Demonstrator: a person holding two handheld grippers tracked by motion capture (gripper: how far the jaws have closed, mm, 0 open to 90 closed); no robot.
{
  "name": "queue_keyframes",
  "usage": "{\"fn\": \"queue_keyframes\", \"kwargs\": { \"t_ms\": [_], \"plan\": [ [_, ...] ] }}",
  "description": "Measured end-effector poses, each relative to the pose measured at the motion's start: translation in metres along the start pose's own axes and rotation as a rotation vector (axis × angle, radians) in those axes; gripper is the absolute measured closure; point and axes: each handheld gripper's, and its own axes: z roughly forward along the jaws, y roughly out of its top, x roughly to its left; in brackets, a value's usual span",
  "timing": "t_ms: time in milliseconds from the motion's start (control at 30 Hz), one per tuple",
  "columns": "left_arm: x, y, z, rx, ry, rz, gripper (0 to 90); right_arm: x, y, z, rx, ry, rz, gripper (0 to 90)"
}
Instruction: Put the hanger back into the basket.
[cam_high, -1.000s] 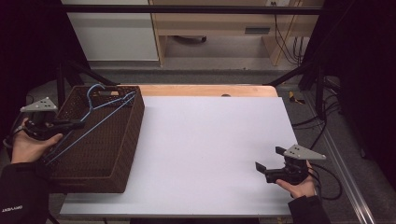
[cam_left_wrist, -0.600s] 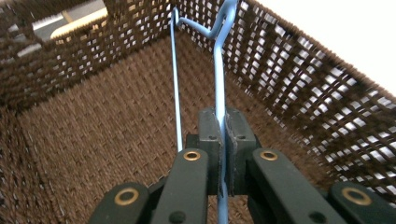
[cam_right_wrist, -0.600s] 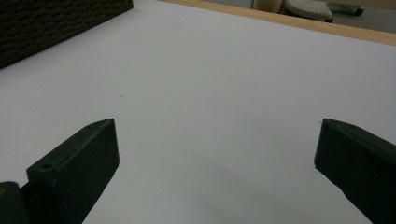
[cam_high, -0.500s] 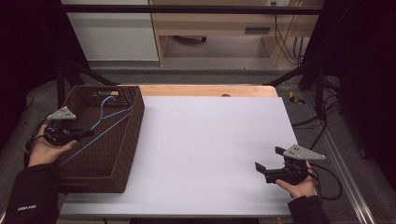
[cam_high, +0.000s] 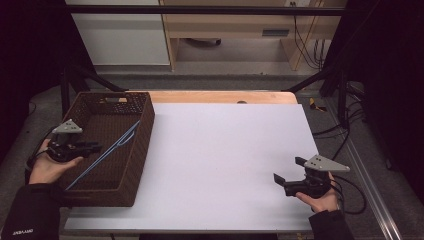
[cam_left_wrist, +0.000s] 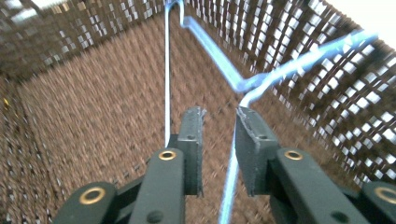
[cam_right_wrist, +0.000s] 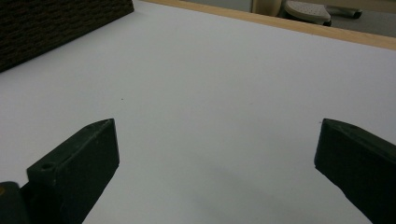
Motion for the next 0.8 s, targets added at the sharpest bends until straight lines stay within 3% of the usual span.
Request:
{"fn": "queue_keyframes", "kwargs": {
  "t_ms": [200,367,500,533,567,700,767,800],
  "plan": [
    [-0.018,0.010,-0.014,-0.152,-0.031,-0.053,55.1,0.000,0.001,0.000,-0.007,-0.002,0.006,0.5],
    [-0.041,0.018,-0.020,-0.262,-0.053,-0.043,43.8,0.000,0.001,-0.002,-0.016,-0.001,0.009,0.5],
    [-0.063,0.025,-0.020,-0.305,-0.042,-0.043,30.8,-0.001,0.002,-0.003,-0.026,-0.003,0.011,0.5],
    [-0.063,0.025,-0.020,-0.305,-0.042,-0.043,28.6,-0.001,0.002,-0.003,-0.026,-0.002,0.009,0.5],
    [-0.074,0.027,-0.020,-0.329,-0.061,-0.047,26.4,-0.001,0.002,-0.003,-0.028,-0.003,0.012,0.5],
    [-0.097,0.026,-0.017,-0.383,-0.086,-0.055,19.5,0.000,0.003,-0.005,-0.038,-0.001,0.010,0.5],
    [-0.099,0.026,-0.017,-0.389,-0.088,-0.055,14.3,0.000,0.003,-0.005,-0.043,-0.002,0.012,0.5],
    [-0.109,0.025,-0.014,-0.401,-0.100,-0.051,12.7,0.000,0.003,-0.005,-0.044,-0.003,0.012,0.5]
  ]
}}
